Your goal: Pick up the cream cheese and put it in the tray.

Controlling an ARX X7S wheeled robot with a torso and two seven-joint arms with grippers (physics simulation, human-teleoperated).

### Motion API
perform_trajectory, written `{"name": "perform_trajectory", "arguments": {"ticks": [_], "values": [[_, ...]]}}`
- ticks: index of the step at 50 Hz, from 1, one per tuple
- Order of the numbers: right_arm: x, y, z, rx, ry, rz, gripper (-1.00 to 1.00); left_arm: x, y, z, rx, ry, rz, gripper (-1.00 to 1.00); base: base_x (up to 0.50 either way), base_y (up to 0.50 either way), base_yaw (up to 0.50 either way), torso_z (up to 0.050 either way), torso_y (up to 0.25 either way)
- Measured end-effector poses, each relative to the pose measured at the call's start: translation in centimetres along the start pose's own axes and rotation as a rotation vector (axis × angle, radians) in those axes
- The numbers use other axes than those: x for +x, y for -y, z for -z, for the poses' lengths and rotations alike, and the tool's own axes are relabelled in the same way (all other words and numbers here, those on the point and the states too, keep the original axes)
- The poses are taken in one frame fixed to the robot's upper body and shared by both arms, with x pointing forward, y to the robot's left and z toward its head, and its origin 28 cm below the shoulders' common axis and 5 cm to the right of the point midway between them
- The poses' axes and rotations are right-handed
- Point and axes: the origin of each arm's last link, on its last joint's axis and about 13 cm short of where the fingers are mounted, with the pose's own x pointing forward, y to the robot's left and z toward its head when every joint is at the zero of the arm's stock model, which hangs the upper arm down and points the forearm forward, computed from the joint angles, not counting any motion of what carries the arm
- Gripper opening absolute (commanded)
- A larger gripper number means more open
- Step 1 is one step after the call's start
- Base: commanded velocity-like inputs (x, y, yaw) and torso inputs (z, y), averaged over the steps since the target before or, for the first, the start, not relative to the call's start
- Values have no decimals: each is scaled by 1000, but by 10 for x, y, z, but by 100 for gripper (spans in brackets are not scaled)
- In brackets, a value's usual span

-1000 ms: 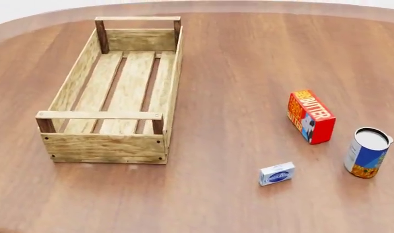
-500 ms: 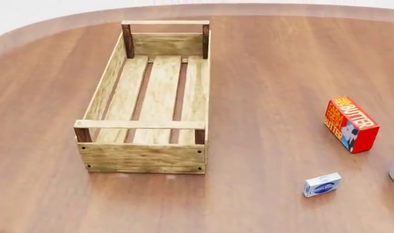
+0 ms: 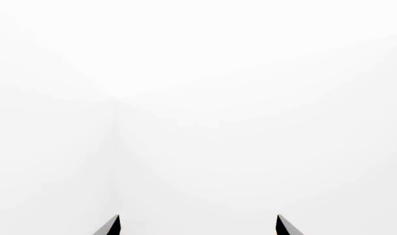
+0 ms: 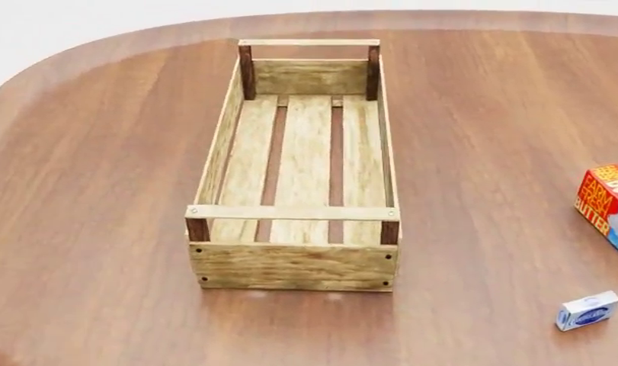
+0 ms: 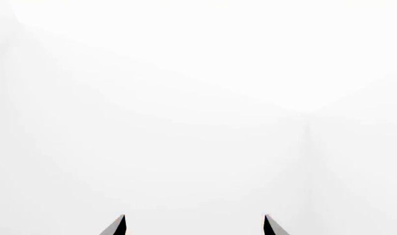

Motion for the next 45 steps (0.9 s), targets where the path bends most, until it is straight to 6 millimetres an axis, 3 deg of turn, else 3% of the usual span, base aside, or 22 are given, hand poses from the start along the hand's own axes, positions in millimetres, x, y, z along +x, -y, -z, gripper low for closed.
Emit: {"name": "perform_trajectory", "arguments": {"ticks": [11,34,45], "values": [[0,0,0,8,-3,-4,100,0,1,1,3,0,2,100,218,230,0,0,0],[1,1,0,27,-12,-8,100,0,1,1,6,0,3,100,282,17,0,0,0],[1,0,0,28,-13,-13,100,0,1,2,7,-2,3,100,47,0,0,0,0]]}}
